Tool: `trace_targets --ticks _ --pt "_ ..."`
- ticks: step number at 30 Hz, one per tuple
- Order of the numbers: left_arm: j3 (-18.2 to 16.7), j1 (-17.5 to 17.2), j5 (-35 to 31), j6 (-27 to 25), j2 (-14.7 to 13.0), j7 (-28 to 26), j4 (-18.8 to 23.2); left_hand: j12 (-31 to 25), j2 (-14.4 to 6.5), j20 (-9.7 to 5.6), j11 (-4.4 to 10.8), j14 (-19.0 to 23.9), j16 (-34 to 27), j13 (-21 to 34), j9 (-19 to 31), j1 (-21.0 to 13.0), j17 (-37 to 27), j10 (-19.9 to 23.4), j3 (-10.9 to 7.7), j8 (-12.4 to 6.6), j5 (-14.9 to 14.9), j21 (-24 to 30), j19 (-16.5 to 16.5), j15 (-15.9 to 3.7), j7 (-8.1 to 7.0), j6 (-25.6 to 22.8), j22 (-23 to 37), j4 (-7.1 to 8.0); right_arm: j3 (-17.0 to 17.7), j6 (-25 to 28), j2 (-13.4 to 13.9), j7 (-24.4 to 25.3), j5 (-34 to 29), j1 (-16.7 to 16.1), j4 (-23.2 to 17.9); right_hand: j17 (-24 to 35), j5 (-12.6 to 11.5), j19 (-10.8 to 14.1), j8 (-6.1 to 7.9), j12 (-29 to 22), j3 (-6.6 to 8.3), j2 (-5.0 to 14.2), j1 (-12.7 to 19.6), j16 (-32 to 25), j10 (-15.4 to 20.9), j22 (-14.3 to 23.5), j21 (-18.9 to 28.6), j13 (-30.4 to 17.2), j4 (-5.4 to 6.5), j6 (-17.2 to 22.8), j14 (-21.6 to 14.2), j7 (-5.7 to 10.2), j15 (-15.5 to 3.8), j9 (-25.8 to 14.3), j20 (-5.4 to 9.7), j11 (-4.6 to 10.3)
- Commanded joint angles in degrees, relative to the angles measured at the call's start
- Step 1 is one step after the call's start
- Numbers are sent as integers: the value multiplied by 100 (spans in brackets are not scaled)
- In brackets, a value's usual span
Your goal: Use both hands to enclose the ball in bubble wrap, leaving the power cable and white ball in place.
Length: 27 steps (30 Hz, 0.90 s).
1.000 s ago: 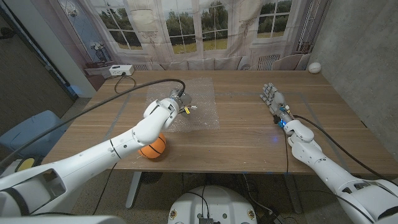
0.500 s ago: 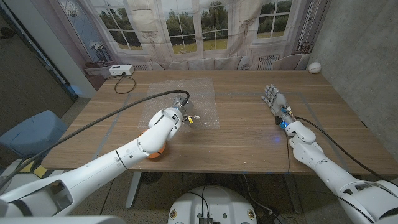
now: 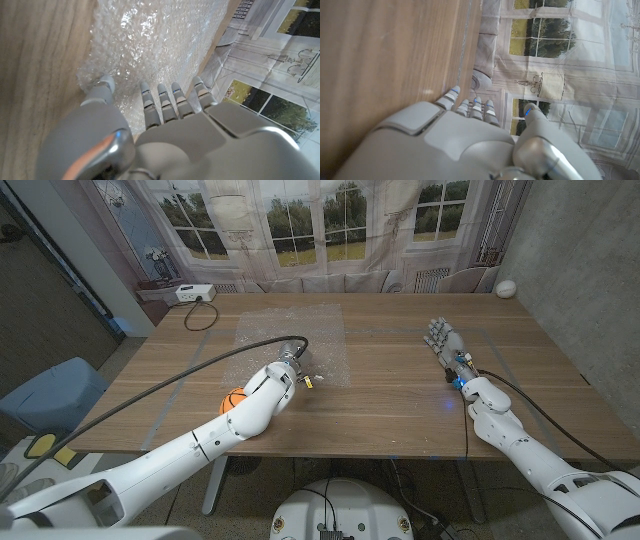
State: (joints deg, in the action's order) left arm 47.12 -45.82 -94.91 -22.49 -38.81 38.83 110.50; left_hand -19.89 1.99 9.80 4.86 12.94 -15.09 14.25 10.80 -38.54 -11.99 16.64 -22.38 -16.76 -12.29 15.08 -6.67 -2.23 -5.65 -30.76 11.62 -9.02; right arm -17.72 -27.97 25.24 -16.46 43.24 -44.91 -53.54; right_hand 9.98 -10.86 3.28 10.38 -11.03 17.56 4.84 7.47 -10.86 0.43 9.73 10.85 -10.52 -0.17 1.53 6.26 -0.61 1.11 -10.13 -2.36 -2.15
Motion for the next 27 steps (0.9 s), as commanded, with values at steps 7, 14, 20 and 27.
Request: trace_targets --ticks 7,14,20,27 --pt "-33 -489 -442 -512 130 -913 -206 -267 -592 -220 272 931 -403 -1 74 -1547 -35 1247 -310 -679 108 317 -634 -592 88 -2519 47 -115 23 3 53 17 -15 -4 -47 31 -38 56 35 -20 -16 3 -26 -13 33 29 55 -15 -25 42 -17 8 36 -20 -19 -4" --pt "-136 -629 -578 -703 159 -1129 -67 -303 -768 -283 294 1118 -521 8 95 -1872 -67 1497 -324 -750 96 412 -795 -629 326 -2760 57 -75 35 25 85 22 5 -59 -154 30 -39 59 35 -18 -14 5 -23 -9 34 29 54 -16 -30 44 -18 8 42 -19 -17 5" --pt "-445 -582 -442 -527 154 -388 513 -170 -946 -303 257 858 -463 21 211 -1850 -117 1247 -281 -730 120 388 -674 -540 342 -2512 64 30 32 55 128 41 3 -125 -310 30 -40 60 36 -16 -12 7 -21 -8 34 29 53 -16 -34 46 -24 9 39 -19 -18 14" --pt "-850 -642 -512 -251 -2 297 1277 -131 -1030 -299 273 800 -437 31 288 -1838 -125 1193 -283 -774 165 390 -642 -528 354 -2462 68 70 31 94 183 122 -5 -253 -549 31 -40 64 35 -14 -12 8 -22 -4 35 29 53 -16 -37 43 -19 6 34 -19 -15 5"
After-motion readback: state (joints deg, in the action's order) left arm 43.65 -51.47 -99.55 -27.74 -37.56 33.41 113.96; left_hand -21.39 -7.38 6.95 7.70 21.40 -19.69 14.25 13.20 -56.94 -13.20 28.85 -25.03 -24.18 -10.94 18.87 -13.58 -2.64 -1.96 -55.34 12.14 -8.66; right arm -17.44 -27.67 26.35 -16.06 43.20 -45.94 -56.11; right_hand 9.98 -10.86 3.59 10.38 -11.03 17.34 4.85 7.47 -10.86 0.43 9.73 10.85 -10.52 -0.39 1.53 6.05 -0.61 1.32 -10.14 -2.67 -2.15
